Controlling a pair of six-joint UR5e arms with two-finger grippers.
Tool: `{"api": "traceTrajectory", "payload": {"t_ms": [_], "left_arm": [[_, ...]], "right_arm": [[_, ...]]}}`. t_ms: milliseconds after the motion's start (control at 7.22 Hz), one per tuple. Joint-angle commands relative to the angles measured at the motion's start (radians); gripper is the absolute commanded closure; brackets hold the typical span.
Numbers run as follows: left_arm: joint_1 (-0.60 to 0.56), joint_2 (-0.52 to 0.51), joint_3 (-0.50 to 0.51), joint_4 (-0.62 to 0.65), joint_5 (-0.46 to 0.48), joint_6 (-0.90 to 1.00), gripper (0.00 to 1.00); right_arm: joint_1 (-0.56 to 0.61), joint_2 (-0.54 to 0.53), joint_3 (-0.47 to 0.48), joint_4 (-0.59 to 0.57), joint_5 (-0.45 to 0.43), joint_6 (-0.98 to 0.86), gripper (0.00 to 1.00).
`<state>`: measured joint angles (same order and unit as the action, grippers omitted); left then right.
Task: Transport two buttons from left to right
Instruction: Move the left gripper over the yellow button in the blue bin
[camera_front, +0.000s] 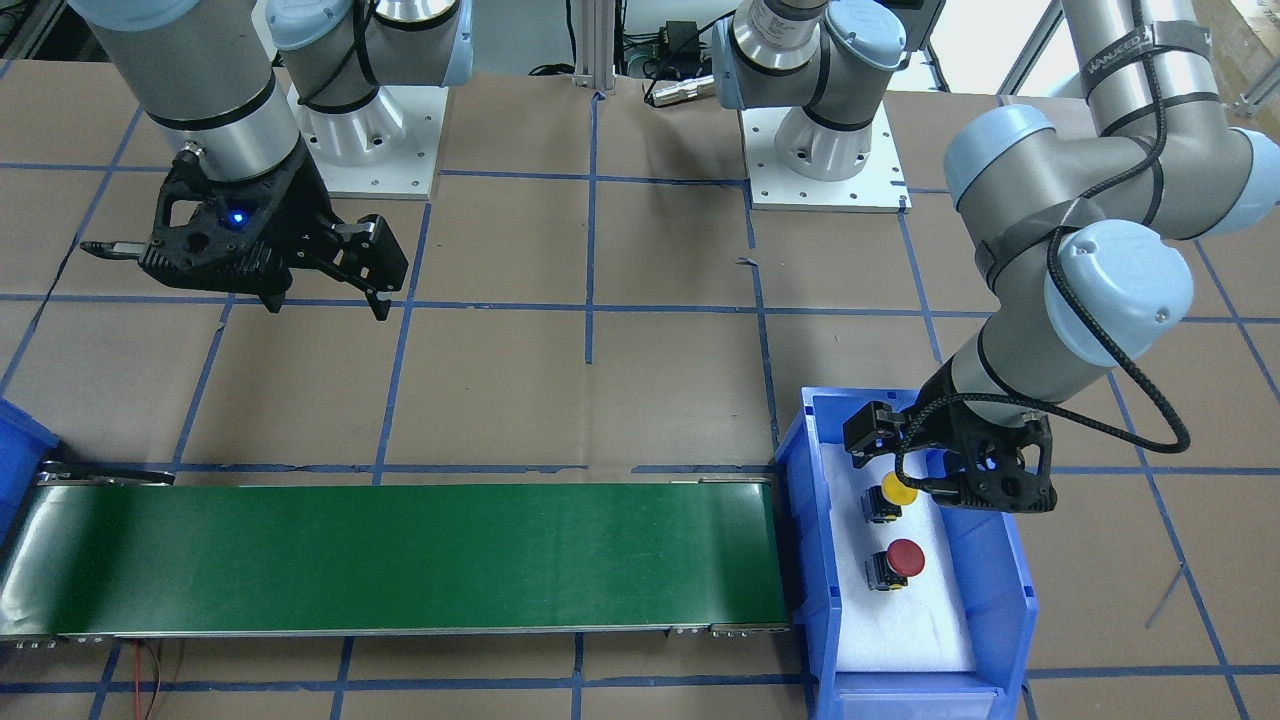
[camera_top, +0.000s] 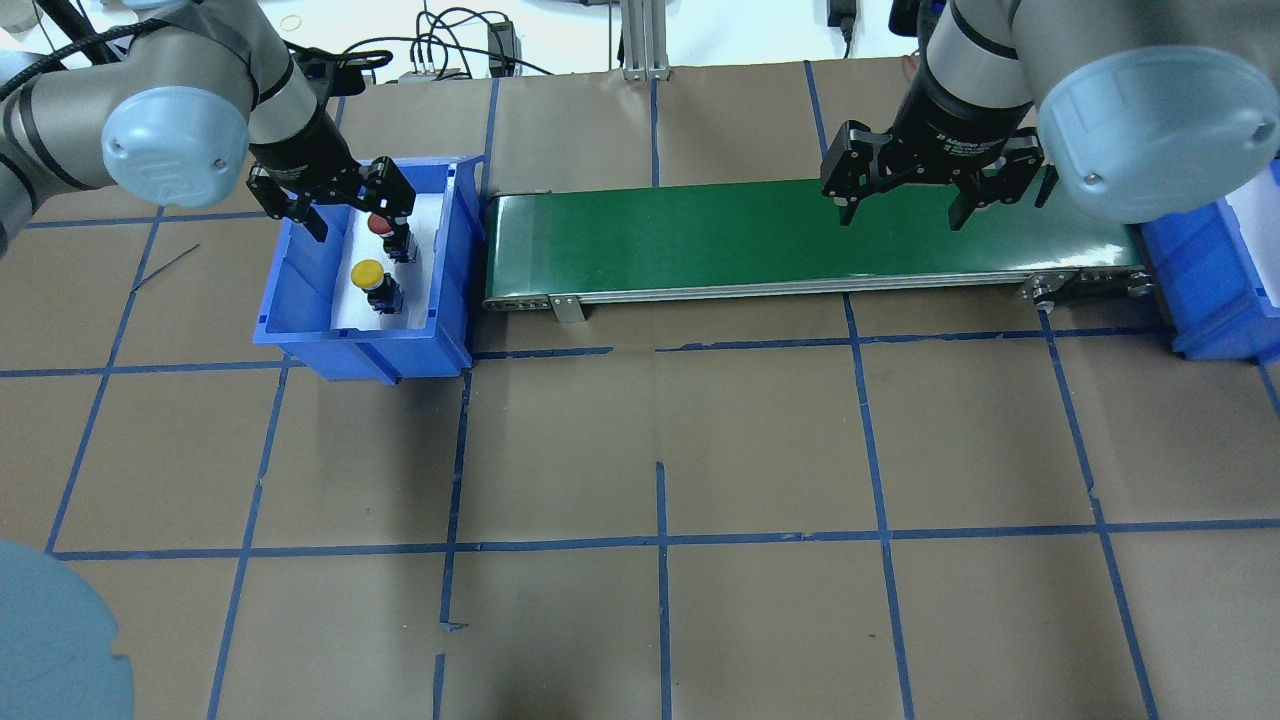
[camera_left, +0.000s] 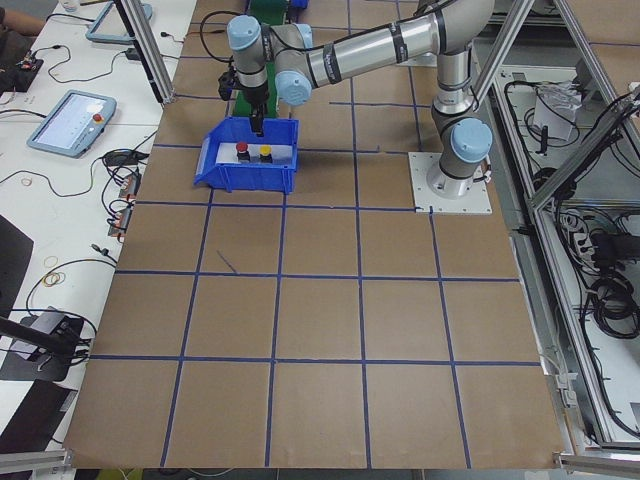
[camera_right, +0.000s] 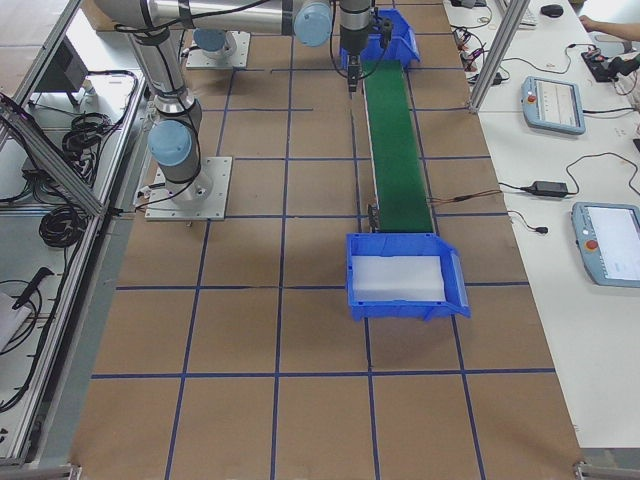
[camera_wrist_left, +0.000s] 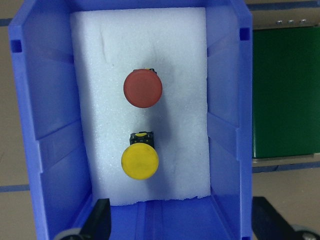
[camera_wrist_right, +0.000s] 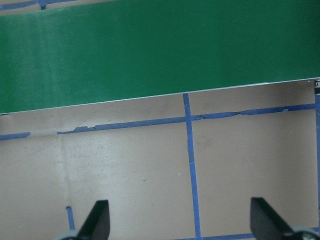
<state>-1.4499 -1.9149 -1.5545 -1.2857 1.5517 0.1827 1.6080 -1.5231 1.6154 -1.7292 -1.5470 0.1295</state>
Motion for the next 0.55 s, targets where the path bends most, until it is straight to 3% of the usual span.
{"api": "traceTrajectory", "payload": {"t_ms": [0,416], "left_arm": [[0.0,-0.027,-0.007,0.008,0.028,0.023,0.05],[0.011,-0.055,-0.012,0.04,0.028,0.026,0.06]], "right_arm": [[0.025,-0.002,0.001,-0.003,-0.065,-0.001,0.0],[0.053,0.003,0.004,-0.01,-0.085,-0.005,0.0]]}}
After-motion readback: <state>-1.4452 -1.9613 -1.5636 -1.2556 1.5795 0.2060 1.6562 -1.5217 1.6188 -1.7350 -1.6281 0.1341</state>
